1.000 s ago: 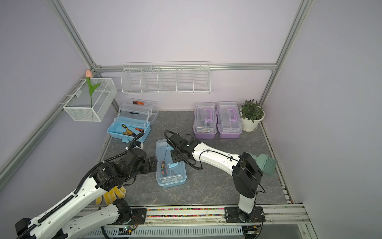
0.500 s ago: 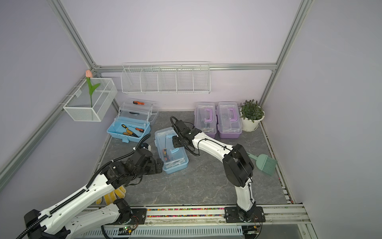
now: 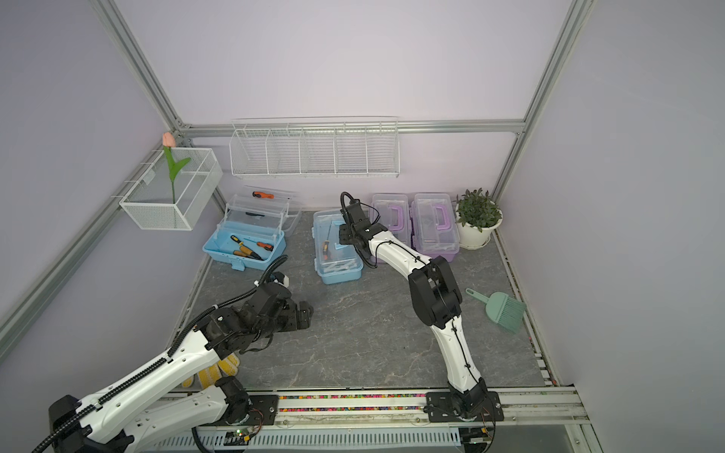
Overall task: Close toolboxes
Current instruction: Move the toolbox to the center of the board.
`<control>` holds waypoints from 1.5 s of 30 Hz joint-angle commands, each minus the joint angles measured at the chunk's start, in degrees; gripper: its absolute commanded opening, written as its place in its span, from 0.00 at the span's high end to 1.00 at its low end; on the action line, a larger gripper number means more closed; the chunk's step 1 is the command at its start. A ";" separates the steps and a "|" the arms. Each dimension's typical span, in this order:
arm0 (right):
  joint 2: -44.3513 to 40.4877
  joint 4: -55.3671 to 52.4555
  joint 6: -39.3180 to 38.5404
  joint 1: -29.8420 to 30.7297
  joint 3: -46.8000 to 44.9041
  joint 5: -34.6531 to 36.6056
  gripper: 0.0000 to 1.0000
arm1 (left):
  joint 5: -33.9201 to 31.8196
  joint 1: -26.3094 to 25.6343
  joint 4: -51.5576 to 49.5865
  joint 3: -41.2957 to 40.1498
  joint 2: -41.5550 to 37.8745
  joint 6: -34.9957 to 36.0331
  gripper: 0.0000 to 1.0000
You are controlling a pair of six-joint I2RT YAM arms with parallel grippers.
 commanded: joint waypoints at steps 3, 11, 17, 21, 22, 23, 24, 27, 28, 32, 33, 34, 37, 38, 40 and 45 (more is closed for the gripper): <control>8.60 -4.43 2.53 -3.94 5.00 6.62 0.78 | -0.33 0.40 1.18 -0.23 0.91 0.04 0.02; 13.53 -9.21 5.60 -6.07 12.58 9.89 0.79 | -1.21 0.40 1.09 0.35 1.57 0.22 0.02; 8.39 -1.96 9.43 -6.54 1.77 10.00 0.80 | -1.33 0.39 1.12 0.77 2.03 0.22 0.02; 4.92 4.06 6.80 -6.07 -2.67 7.59 0.76 | -1.75 0.41 0.53 0.95 1.48 0.20 0.01; 4.03 5.02 6.01 -6.15 -3.21 6.46 0.72 | -1.91 0.38 0.40 1.03 1.29 0.19 0.01; 3.32 5.52 5.46 -6.09 -3.45 5.58 0.67 | -2.02 0.40 0.31 1.13 1.15 0.12 0.01; 2.31 5.81 4.71 -5.99 -3.76 4.79 0.62 | -2.09 0.36 0.30 1.14 0.93 0.08 0.01; -1.24 7.25 2.18 -5.74 -5.05 3.33 0.54 | -2.94 0.40 0.22 1.38 1.03 0.46 0.00; -2.47 7.40 1.36 -5.76 -5.13 2.89 0.51 | -3.36 0.47 0.06 1.86 1.35 0.83 0.00; -7.74 4.82 -2.59 -5.79 -3.64 -0.80 0.42 | -4.31 1.91 -1.78 5.40 3.78 3.50 0.00; -9.87 4.11 -3.43 -5.74 -4.21 -2.32 0.40 | -4.10 3.13 -1.97 6.67 4.50 4.72 0.01; -12.20 3.30 -4.20 -5.69 -5.27 -4.06 0.39 | -3.82 4.74 -2.15 7.92 5.32 6.16 0.00; -20.00 0.25 -5.49 -5.71 -11.53 -9.71 0.35 | -1.85 11.30 -1.20 11.13 8.33 10.89 0.00; -22.11 -0.65 -5.67 -5.58 -14.44 -11.01 0.35 | -1.18 13.49 -0.58 12.00 9.62 12.23 0.00; -29.10 -1.69 -5.63 -5.49 -23.48 -13.49 0.33 | -0.22 18.78 0.48 14.00 13.54 15.23 0.00; -43.90 -6.34 -4.95 -4.97 -42.48 -16.37 0.32 | -4.48 26.92 3.75 20.30 25.27 21.61 0.00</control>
